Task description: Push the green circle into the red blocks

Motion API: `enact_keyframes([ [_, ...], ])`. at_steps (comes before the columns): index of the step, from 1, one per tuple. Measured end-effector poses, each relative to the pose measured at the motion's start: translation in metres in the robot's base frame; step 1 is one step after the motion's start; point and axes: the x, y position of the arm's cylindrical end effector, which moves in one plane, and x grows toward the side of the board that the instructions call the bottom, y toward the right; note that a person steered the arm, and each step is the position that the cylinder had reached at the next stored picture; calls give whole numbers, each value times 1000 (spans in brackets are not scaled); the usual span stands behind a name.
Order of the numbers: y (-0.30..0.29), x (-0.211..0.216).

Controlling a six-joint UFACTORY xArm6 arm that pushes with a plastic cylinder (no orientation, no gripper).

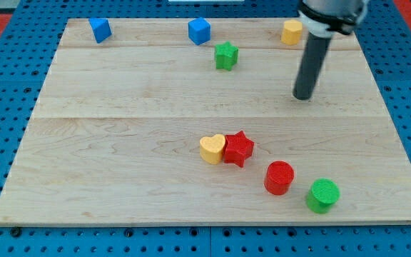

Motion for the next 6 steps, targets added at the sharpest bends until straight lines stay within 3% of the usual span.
enact_keyframes([
  [1, 52, 83],
  [2, 46, 184],
  [3, -15, 188],
  [5, -125, 88],
  [6, -149, 112],
])
